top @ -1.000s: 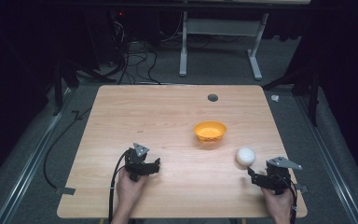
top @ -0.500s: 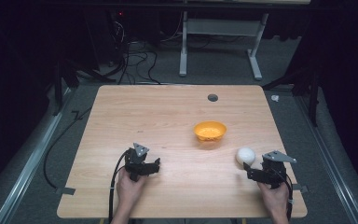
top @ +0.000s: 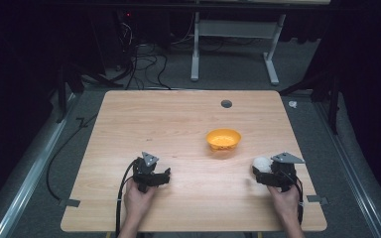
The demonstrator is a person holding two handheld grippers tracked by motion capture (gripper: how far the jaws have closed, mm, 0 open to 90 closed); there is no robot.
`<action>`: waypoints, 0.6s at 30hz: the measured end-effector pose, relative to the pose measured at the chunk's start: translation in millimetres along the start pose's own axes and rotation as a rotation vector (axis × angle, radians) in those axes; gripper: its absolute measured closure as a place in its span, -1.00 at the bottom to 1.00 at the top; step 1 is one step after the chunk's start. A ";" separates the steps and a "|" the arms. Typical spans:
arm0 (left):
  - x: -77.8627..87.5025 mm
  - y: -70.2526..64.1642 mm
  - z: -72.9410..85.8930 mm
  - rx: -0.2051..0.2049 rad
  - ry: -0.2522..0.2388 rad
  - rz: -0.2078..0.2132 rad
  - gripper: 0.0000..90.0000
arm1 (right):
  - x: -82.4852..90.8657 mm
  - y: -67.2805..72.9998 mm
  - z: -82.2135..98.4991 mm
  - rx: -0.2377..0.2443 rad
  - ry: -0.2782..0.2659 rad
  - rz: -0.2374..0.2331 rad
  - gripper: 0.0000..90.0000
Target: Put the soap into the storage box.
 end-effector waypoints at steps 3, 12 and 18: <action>0.0 0.0 0.0 0.000 0.000 0.000 -0.62 | -4.4 -0.4 1.2 -0.004 0.012 0.000 -0.69; 0.1 0.0 0.0 -0.001 0.001 0.001 -0.62 | -13.0 -1.5 5.5 -0.014 0.043 0.005 -0.68; 0.1 0.0 0.1 -0.001 0.000 0.001 -0.62 | -19.2 -0.2 8.4 -0.005 0.068 0.006 -0.68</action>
Point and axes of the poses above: each handheld gripper's, and its own axes: x roughly backward along the jaws, z roughly out of its underside, y roughly to its left, the point moved 6 cm from there along -x, roughly forward along the jaws, and after that the axes turned 9 degrees about -y, right-handed, at the moved point
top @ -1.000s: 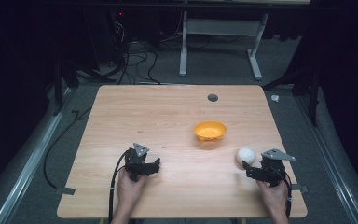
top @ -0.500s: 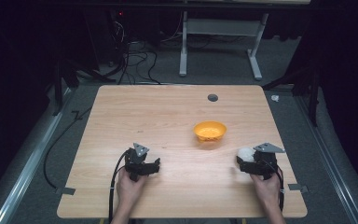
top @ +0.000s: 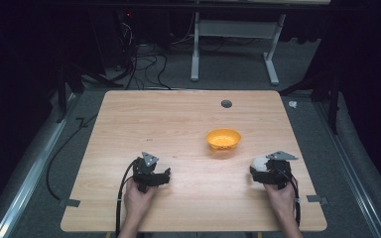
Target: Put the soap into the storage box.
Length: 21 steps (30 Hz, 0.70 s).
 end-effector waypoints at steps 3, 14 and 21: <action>-0.1 0.0 0.0 0.000 -0.001 0.000 -0.62 | -2.0 -0.6 0.9 -0.004 0.003 0.000 -0.66; 0.0 0.0 0.0 0.000 0.000 0.000 -0.62 | -4.1 -1.3 5.9 -0.013 0.007 -0.001 -0.49; 0.0 0.0 0.0 0.000 0.000 0.000 -0.62 | -3.7 -2.1 5.6 -0.024 0.004 -0.009 -0.49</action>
Point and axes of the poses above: each handheld gripper's, and its own axes: x roughly backward along the jaws, z roughly out of its underside, y roughly to its left, the point moved 6 cm from there along -x, roughly forward along the jaws, and after that the axes turned 9 degrees about -y, right-handed, at the moved point
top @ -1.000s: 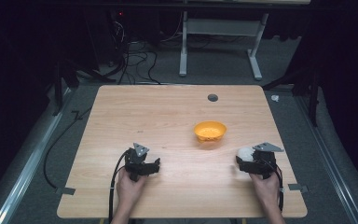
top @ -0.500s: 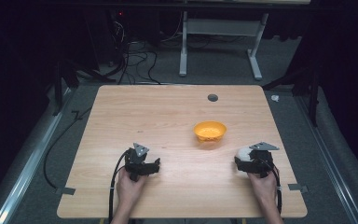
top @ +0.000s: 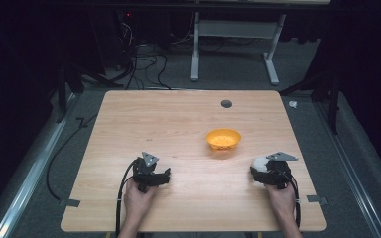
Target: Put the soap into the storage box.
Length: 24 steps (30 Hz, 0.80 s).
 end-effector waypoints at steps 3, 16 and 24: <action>0.0 0.0 0.0 0.000 0.000 0.000 -0.62 | 0.2 -0.8 -0.5 -0.009 0.002 0.000 -0.48; 0.0 0.0 0.0 0.000 0.000 0.000 -0.62 | 6.6 3.8 -8.7 -0.011 -0.022 -0.025 -0.48; 0.0 0.0 0.0 0.000 0.000 0.000 -0.62 | 11.7 11.3 -19.3 -0.004 -0.046 -0.051 -0.48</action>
Point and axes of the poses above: each handheld gripper's, and its own axes: x roughly backward along the jaws, z roughly out of its underside, y roughly to its left, the point moved 6 cm from there along -x, roughly forward along the jaws, and after that the axes turned 9 degrees about -y, right-handed, at the moved point
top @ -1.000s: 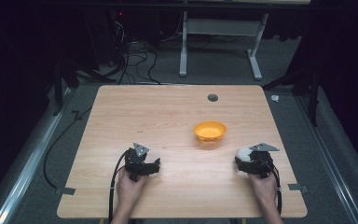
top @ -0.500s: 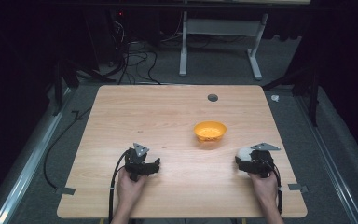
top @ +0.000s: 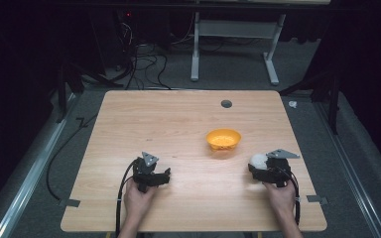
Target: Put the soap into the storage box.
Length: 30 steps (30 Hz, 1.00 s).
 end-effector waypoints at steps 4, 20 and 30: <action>0.0 0.0 0.0 0.000 0.000 0.000 -0.62 | 1.5 3.7 -4.4 0.003 -0.005 -0.015 -0.48; 0.0 0.0 0.0 0.000 0.000 0.000 -0.62 | 5.6 12.6 -21.1 0.006 -0.028 -0.046 -0.48; 0.0 0.0 0.0 0.000 0.000 0.000 -0.62 | 7.7 19.0 -31.3 0.015 -0.044 -0.070 -0.48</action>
Point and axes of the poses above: each handheld gripper's, and its own axes: x roughly backward along the jaws, z roughly out of its underside, y roughly to its left, the point moved 6 cm from there along -x, roughly forward along the jaws, and after that the axes turned 9 degrees about -y, right-handed, at the moved point
